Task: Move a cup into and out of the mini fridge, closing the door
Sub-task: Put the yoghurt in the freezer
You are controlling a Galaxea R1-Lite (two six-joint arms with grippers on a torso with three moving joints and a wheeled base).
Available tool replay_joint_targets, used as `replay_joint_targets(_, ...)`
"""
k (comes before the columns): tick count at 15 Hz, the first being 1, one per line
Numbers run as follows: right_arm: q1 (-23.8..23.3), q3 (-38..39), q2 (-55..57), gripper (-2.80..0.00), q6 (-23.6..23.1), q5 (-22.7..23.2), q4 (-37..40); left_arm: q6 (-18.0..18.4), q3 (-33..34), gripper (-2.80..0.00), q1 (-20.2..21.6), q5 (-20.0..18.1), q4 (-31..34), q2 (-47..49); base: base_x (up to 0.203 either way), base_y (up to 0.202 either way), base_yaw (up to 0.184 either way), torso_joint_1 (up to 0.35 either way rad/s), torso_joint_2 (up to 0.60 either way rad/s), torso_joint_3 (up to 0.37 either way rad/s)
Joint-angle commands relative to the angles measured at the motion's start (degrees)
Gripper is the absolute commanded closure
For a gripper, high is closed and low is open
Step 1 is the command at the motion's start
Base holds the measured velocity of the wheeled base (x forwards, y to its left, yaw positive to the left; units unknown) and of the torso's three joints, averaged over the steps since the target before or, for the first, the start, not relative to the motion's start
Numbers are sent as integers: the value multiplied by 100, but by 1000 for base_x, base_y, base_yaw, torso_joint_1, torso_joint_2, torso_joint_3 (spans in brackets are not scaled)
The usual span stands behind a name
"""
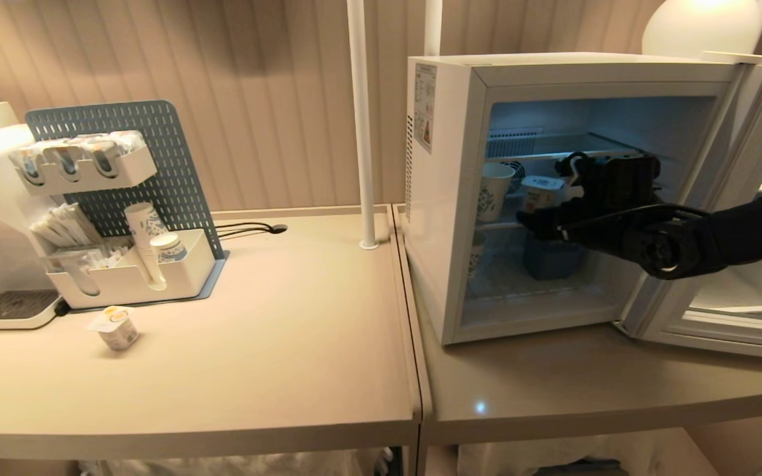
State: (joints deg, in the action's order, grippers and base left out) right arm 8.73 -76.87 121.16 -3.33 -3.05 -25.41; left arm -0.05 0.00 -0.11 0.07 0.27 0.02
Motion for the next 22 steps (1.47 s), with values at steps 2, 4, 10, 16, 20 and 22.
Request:
replay_joint_targets(2, 52, 370, -516, -280, -10, 6, -125, -4, 0, 0, 2, 1, 0, 6, 0, 0, 0, 0, 0, 0)
replay_joint_targets(4, 78, 623, -765, -280, -6, 6, -135, -12, 0, 0, 2, 1, 0, 6, 0, 0, 0, 0, 0, 0)
replay_joint_targets(10, 110, 2078, -2184, 0, -21, -2, -488, -4, 0, 0, 2, 1, 0, 6, 0, 0, 0, 0, 0, 0)
replay_joint_targets(16, 280, 3909, -5162, 0, 18, -732, -266, -4, 0, 0, 2, 1, 8, 6, 0, 0, 0, 0, 0, 0)
replay_joint_targets(20, 431, 4185, -7542, 0, -21, -3819, 874, -4, 0, 0, 2, 1, 8, 6, 0, 0, 0, 0, 0, 0)
replay_joint_targets(22, -35, 4285, -8623, 0, -103, -4534, 1361, -13, 0, 0, 2, 1, 0, 6, 0, 0, 0, 0, 0, 0)
